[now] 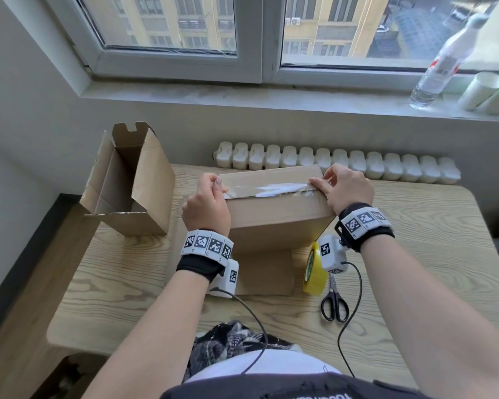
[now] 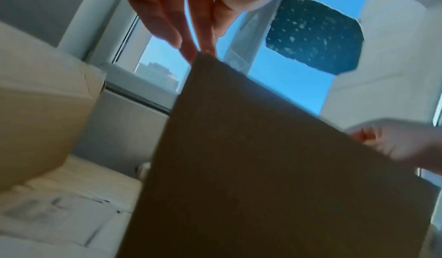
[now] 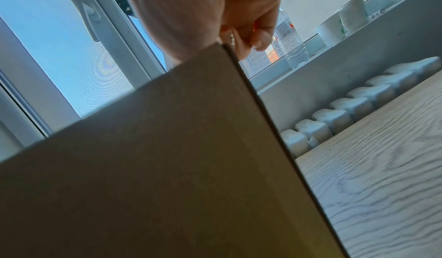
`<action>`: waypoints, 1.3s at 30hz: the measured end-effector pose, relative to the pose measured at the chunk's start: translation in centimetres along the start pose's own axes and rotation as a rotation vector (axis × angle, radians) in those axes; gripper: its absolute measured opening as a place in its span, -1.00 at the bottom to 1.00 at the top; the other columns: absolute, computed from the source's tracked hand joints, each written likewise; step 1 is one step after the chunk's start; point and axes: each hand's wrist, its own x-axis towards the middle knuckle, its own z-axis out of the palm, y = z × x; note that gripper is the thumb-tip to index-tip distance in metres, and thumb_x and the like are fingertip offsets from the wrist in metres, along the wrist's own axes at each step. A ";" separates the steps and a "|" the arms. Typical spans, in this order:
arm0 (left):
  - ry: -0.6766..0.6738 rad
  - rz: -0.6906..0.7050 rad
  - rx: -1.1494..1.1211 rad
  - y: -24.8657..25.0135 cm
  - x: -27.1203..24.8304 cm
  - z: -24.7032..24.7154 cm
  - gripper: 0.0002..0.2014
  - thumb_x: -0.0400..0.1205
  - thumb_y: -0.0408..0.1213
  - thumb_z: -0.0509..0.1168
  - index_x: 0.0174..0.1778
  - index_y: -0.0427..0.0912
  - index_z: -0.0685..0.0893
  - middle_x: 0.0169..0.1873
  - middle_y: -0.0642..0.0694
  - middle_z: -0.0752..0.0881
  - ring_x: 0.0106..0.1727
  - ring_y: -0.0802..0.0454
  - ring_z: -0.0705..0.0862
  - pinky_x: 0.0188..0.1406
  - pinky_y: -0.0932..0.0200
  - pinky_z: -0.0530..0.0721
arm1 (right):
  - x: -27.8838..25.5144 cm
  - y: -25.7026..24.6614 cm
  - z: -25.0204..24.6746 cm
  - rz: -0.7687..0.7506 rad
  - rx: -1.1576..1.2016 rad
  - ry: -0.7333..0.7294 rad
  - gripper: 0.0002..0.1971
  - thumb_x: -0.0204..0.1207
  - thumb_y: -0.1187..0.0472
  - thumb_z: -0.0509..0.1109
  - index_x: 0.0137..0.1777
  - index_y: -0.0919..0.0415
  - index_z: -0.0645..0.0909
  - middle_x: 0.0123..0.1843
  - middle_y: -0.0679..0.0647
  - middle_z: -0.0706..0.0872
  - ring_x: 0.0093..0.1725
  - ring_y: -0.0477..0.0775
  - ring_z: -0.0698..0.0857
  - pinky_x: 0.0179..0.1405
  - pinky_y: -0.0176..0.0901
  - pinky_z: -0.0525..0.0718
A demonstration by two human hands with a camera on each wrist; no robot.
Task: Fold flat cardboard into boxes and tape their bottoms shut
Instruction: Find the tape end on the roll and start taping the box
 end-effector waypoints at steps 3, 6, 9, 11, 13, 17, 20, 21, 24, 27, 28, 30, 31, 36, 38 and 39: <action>0.001 0.153 0.120 -0.9 -0.4 0.0 -0.76 0.79 -0.11 0.08 -0.01 -0.10 0.61 -0.50 -0.07 0.72 -0.54 -0.19 0.65 -0.50 0.09 0.61 | -0.1 -0.3 0.0 -0.008 -0.006 0.000 -0.57 0.50 -0.36 0.33 -0.04 0.02 0.63 -0.12 -0.01 0.78 -0.04 0.14 0.71 -0.17 -0.09 0.56; 0.018 0.243 0.210 -1.1 -0.4 0.0 -0.82 0.77 -0.19 0.17 -0.01 -0.13 0.65 -0.64 -0.04 0.59 -0.67 -0.11 0.56 -0.64 0.19 0.52 | -0.3 -0.5 0.0 -0.005 -0.010 0.006 -0.57 0.52 -0.36 0.32 -0.04 0.02 0.63 -0.13 0.00 0.78 -0.05 0.15 0.72 -0.20 -0.10 0.54; -0.004 0.268 0.289 -1.1 -0.4 -0.1 -0.88 0.74 -0.26 0.24 0.04 -0.17 0.67 -0.68 -0.01 0.55 -0.71 -0.08 0.54 -0.63 0.29 0.36 | -0.6 -0.6 0.0 0.007 -0.012 0.014 -0.59 0.52 -0.35 0.32 -0.05 0.01 0.63 -0.13 0.01 0.78 -0.05 0.17 0.73 -0.16 -0.07 0.57; -0.018 0.247 0.328 -1.5 -0.5 -0.1 -0.90 0.72 -0.29 0.28 0.07 -0.19 0.66 -0.67 -0.01 0.57 -0.71 -0.07 0.55 -0.61 0.30 0.31 | -0.7 -0.5 0.0 0.017 -0.015 0.015 -0.59 0.53 -0.34 0.32 -0.05 0.01 0.63 -0.12 0.02 0.78 -0.03 0.18 0.73 -0.13 -0.03 0.61; -0.032 0.221 0.337 -1.9 -0.6 -0.2 -0.88 0.72 -0.28 0.25 0.09 -0.20 0.65 -0.64 -0.03 0.61 -0.68 -0.10 0.60 -0.61 0.27 0.38 | -0.7 -0.4 0.0 0.021 -0.011 0.014 -0.60 0.52 -0.34 0.33 -0.06 0.01 0.63 -0.12 0.02 0.79 -0.02 0.18 0.72 -0.12 -0.01 0.64; -0.039 0.115 0.245 -2.3 -1.2 -0.2 -0.78 0.76 -0.19 0.11 0.14 -0.18 0.63 -0.51 -0.10 0.73 -0.53 -0.18 0.70 -0.48 0.19 0.42 | -0.7 -0.4 0.1 0.015 -0.009 0.018 -0.59 0.51 -0.36 0.32 -0.06 0.00 0.63 -0.12 0.02 0.79 -0.02 0.19 0.72 -0.11 0.00 0.65; -0.100 -0.016 0.199 -2.2 -1.4 0.1 -0.75 0.80 -0.16 0.08 0.27 -0.13 0.59 -0.32 -0.15 0.80 -0.31 -0.23 0.76 -0.34 0.14 0.43 | -0.8 -0.5 0.1 0.013 -0.008 0.020 -0.58 0.51 -0.36 0.31 -0.06 0.00 0.63 -0.12 0.01 0.78 -0.03 0.19 0.72 -0.12 0.00 0.64; -0.112 -0.035 0.187 -2.3 -1.4 0.3 -0.73 0.80 -0.16 0.06 0.31 -0.12 0.57 -0.27 -0.15 0.81 -0.26 -0.23 0.77 -0.31 0.14 0.44 | -0.8 -0.5 0.1 0.016 -0.004 0.018 -0.58 0.51 -0.36 0.31 -0.06 0.00 0.63 -0.12 0.01 0.78 -0.03 0.19 0.72 -0.12 -0.01 0.64; -0.139 -0.124 0.116 -2.5 -1.4 0.8 -0.72 0.81 -0.15 0.03 0.35 -0.09 0.53 -0.16 -0.17 0.82 -0.13 -0.24 0.77 -0.24 0.11 0.47 | -0.9 -0.4 0.0 0.020 0.003 0.014 -0.58 0.51 -0.36 0.32 -0.05 0.01 0.64 -0.13 0.01 0.78 -0.03 0.19 0.73 -0.11 0.01 0.66; -0.148 -0.200 0.080 -2.9 -1.4 1.2 -0.73 0.82 -0.13 0.02 0.32 -0.05 0.53 -0.09 -0.17 0.82 -0.05 -0.26 0.75 -0.20 0.09 0.47 | -0.9 -0.5 0.0 0.012 0.004 0.013 -0.57 0.51 -0.37 0.31 -0.06 0.01 0.63 -0.12 0.01 0.78 -0.04 0.18 0.72 -0.11 0.02 0.67; -0.153 -0.209 0.077 -3.0 -1.3 1.2 -0.73 0.82 -0.12 0.02 0.33 -0.04 0.53 -0.07 -0.16 0.82 -0.03 -0.25 0.75 -0.19 0.10 0.46 | -0.9 -0.6 0.0 0.010 0.006 0.012 -0.57 0.51 -0.37 0.31 -0.06 0.01 0.63 -0.13 0.01 0.78 -0.04 0.17 0.72 -0.11 0.01 0.66; -0.177 -0.228 0.073 -3.2 -1.3 1.1 -0.71 0.82 -0.11 0.01 0.38 -0.02 0.53 -0.01 -0.15 0.81 0.03 -0.23 0.75 -0.15 0.10 0.47 | -0.9 -0.7 0.0 0.009 0.014 0.008 -0.57 0.51 -0.37 0.31 -0.06 0.01 0.63 -0.14 -0.02 0.77 -0.04 0.16 0.72 -0.11 0.00 0.66; -0.195 -0.241 0.068 -3.3 -1.3 1.1 -0.69 0.82 -0.11 0.01 0.42 -0.01 0.52 0.04 -0.14 0.81 0.08 -0.22 0.74 -0.12 0.09 0.48 | -0.9 -0.7 0.0 0.010 0.022 0.006 -0.56 0.51 -0.37 0.31 -0.06 0.01 0.64 -0.14 -0.02 0.76 -0.04 0.15 0.71 -0.12 -0.01 0.66; -0.297 -0.301 -0.004 -3.2 -0.8 1.0 -0.62 0.83 -0.17 0.02 0.56 0.02 0.46 0.33 -0.14 0.69 0.30 -0.20 0.64 0.15 0.02 0.53 | -0.8 -0.6 0.3 0.043 0.098 -0.009 -0.56 0.49 -0.36 0.35 -0.08 0.03 0.66 -0.21 -0.08 0.70 -0.06 0.12 0.69 -0.15 -0.06 0.60; -0.361 -0.295 -0.018 -3.6 -0.7 1.5 -0.62 0.83 -0.18 0.02 0.56 0.02 0.48 0.33 -0.16 0.68 0.31 -0.23 0.63 0.16 0.00 0.54 | -0.7 -0.5 0.4 0.061 0.144 -0.019 -0.57 0.48 -0.34 0.38 -0.10 0.04 0.66 -0.23 -0.10 0.67 -0.08 0.10 0.66 -0.16 -0.08 0.56; -0.410 -0.298 -0.042 -4.0 -0.6 1.9 -0.63 0.82 -0.17 0.02 0.54 0.02 0.49 0.32 -0.15 0.69 0.32 -0.23 0.63 0.18 0.00 0.55 | -0.7 -0.4 0.4 0.064 0.154 -0.019 -0.58 0.48 -0.34 0.38 -0.10 0.05 0.66 -0.23 -0.10 0.67 -0.09 0.09 0.65 -0.16 -0.08 0.55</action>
